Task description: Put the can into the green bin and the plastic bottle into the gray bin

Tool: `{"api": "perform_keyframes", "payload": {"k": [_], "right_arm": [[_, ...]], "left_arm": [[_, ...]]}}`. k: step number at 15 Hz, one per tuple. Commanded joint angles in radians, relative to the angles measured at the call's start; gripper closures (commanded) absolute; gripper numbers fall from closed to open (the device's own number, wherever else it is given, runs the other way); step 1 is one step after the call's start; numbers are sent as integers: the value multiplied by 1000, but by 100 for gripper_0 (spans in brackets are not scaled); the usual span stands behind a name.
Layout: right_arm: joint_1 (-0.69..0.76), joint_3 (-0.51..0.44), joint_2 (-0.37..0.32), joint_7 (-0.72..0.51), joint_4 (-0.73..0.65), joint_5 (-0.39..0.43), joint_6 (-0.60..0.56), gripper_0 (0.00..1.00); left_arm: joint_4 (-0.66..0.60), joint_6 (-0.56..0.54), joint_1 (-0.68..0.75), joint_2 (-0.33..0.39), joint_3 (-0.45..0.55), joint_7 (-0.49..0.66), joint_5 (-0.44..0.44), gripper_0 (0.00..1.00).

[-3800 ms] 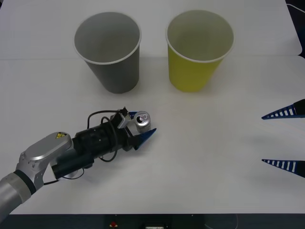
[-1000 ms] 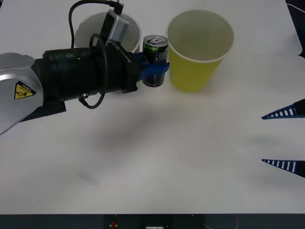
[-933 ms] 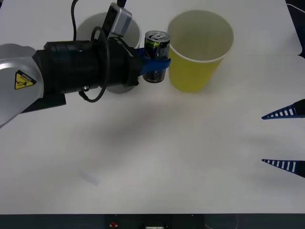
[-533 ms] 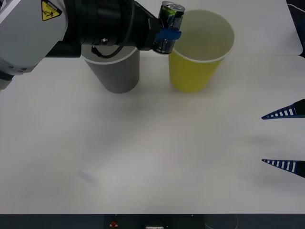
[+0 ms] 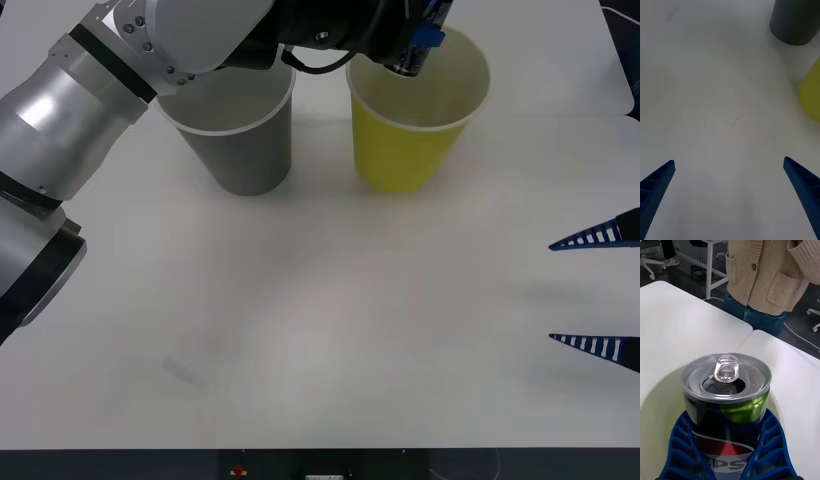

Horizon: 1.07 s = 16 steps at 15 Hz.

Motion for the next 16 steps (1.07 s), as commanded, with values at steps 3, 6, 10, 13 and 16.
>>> {"api": "perform_keyframes", "payload": {"k": [3,6,10,13,16], "right_arm": [[0,0,0,0,0,0,0,0],[0,0,0,0,0,0,0,0],[0,0,0,0,0,0,0,0],[0,0,0,0,0,0,0,0],[0,0,0,0,0,0,0,0]], "left_arm": [[42,28,-13,-38,-36,-21,-35,100],[42,28,-13,-38,-49,-21,-53,100],[42,11,-13,-38,-50,-21,-75,100],[44,-1,-13,-35,-50,-24,-87,47],[42,-1,-13,-33,-50,-35,-93,0]]}}
